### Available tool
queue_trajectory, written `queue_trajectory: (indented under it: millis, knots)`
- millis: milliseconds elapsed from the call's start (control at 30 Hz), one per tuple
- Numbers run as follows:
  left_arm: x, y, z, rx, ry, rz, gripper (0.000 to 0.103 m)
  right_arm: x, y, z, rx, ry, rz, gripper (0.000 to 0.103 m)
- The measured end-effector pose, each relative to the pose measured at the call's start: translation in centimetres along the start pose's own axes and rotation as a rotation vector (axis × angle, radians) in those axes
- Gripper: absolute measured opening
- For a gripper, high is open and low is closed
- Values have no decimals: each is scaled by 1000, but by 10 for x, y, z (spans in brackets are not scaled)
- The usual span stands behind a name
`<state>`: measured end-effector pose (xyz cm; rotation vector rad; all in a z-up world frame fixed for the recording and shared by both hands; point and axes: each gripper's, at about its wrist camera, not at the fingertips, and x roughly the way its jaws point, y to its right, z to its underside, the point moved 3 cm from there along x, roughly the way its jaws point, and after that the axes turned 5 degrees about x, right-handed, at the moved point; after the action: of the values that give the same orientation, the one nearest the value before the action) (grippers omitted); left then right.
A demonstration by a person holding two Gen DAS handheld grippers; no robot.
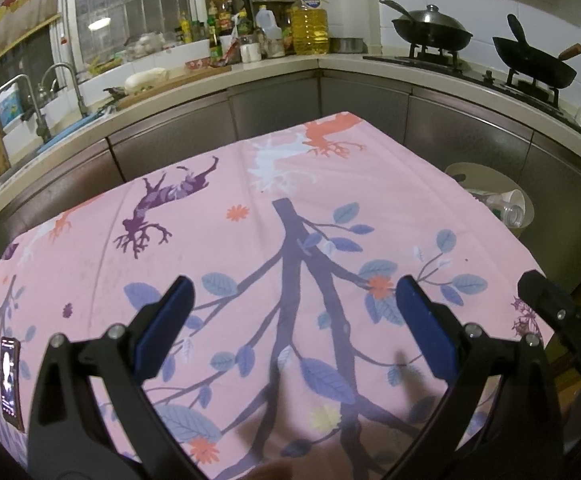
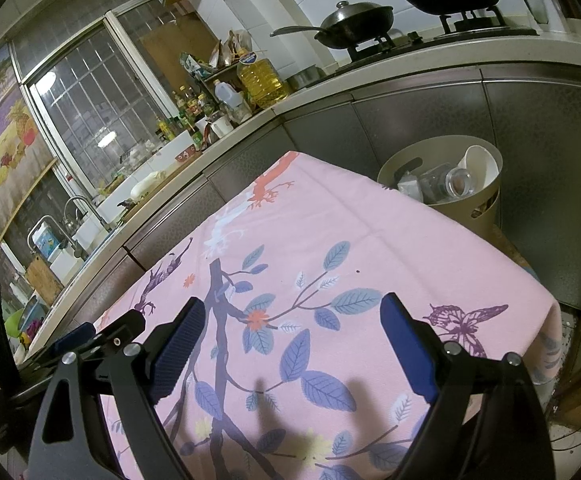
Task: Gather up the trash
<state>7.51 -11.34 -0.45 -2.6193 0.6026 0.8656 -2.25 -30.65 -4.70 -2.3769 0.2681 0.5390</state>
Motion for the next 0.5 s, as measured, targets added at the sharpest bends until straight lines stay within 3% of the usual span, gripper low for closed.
queue_trajectory:
  millis: [500]
  knots:
    - [-9, 2, -6, 16, 41, -2, 97, 1, 0, 0, 2, -2, 1, 86]
